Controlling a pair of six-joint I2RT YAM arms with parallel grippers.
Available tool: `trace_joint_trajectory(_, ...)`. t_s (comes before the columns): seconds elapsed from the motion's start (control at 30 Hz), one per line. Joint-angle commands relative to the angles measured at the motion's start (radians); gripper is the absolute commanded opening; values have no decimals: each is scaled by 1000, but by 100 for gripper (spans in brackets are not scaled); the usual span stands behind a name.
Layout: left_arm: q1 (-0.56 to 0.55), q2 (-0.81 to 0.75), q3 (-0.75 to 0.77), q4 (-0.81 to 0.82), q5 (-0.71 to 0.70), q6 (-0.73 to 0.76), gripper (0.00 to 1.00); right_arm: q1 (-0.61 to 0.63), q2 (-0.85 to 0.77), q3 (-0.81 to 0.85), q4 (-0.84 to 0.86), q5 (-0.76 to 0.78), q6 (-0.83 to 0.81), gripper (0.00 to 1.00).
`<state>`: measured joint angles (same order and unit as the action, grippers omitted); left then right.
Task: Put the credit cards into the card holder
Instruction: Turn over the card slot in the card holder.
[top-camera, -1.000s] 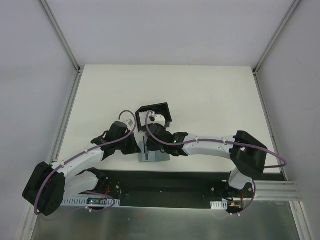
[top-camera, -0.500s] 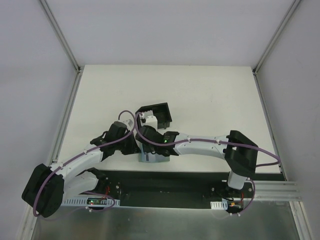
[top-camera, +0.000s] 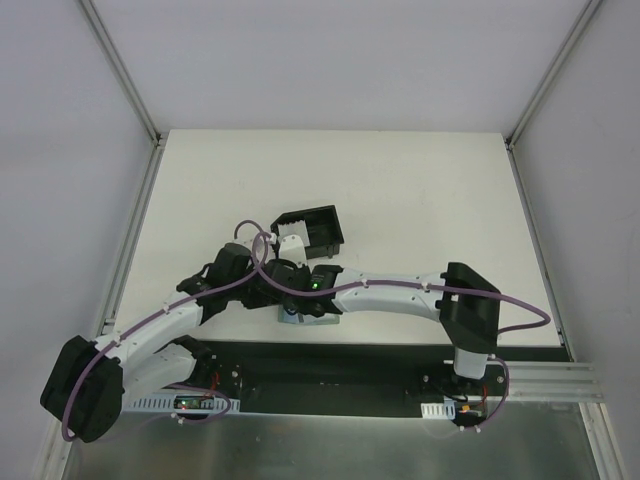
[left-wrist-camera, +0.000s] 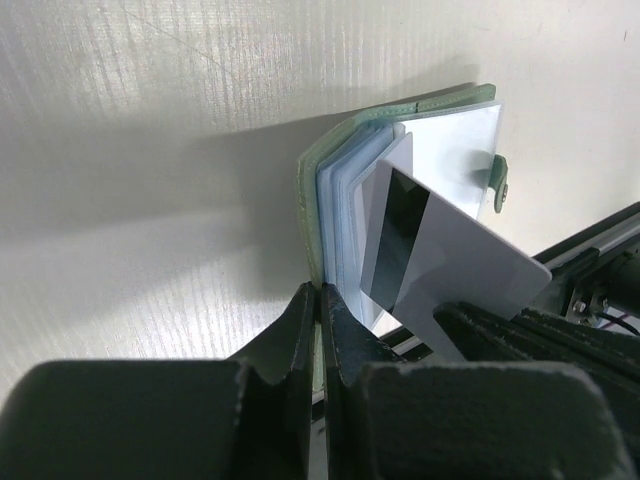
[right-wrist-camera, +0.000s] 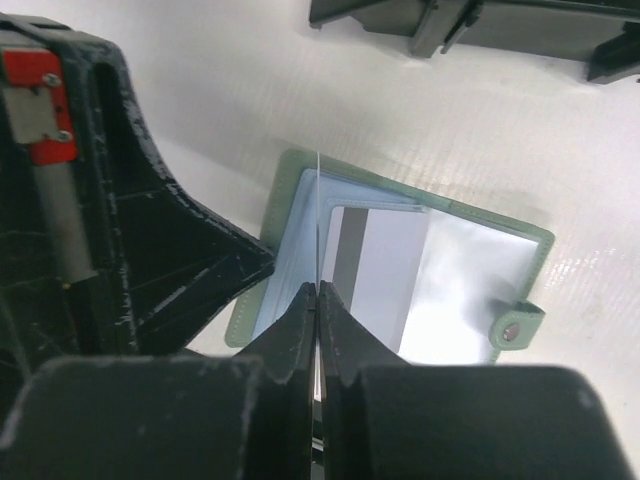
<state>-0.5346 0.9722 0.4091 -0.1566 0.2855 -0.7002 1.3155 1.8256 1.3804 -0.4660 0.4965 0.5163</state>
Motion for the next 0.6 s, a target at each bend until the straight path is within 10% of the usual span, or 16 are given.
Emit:
trace_joint_trajectory(0.0,4,-26,-9,22,24,-19,0,13,21,48,-100,56,-12,0)
trace_joint_trajectory(0.57,4,-30,-24,22,18,-22,0,10,-118,-79,101,33,-9,0)
